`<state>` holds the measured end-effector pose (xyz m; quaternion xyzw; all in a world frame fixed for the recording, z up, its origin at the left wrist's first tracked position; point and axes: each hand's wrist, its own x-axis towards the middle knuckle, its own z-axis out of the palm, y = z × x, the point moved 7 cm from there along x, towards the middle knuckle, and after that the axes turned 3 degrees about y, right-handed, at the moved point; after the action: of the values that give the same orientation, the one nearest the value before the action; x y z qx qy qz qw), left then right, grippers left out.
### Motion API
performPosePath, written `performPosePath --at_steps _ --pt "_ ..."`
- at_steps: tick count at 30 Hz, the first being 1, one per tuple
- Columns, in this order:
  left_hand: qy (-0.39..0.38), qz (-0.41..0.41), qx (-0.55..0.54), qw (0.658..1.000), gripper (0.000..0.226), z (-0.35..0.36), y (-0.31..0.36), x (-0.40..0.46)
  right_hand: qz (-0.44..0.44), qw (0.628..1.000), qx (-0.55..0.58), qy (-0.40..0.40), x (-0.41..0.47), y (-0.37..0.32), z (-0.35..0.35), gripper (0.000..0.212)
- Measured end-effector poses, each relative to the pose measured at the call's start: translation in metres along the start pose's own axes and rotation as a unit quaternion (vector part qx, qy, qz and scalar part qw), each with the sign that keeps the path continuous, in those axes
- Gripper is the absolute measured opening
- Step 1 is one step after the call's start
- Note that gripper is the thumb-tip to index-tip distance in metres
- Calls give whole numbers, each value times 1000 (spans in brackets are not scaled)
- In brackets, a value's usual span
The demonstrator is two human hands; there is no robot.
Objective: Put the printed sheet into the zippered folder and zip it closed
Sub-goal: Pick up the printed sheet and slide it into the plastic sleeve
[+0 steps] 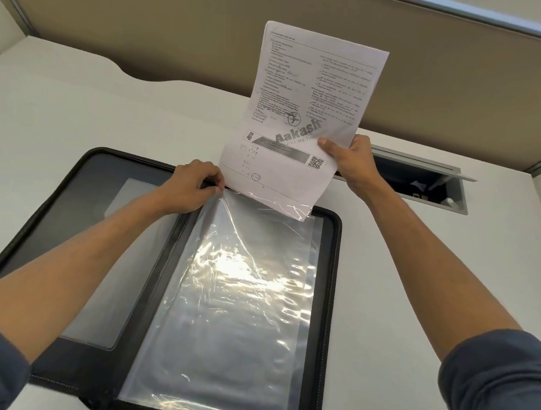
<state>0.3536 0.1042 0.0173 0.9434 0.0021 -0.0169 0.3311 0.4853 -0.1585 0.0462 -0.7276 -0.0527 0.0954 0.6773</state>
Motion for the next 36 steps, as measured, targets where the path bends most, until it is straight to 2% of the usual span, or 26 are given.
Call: performPosePath --at_steps 8,16,30,32,36 --pt "-12 -26 -46 998 10 6 -7 0 0 1000 -7 -25 2 0 1 29" --pt "15 -81 -63 995 16 5 -20 1 19 997 -63 -48 3 8 0 33" --pt "-64 -49 116 990 14 16 2 23 31 990 -101 -91 10 9 14 29" --pt "-50 -48 113 991 16 17 1 28 33 989 -102 -105 8 11 19 31" --pt "69 -112 48 990 36 3 -16 39 43 987 -93 -121 -2 22 25 30"
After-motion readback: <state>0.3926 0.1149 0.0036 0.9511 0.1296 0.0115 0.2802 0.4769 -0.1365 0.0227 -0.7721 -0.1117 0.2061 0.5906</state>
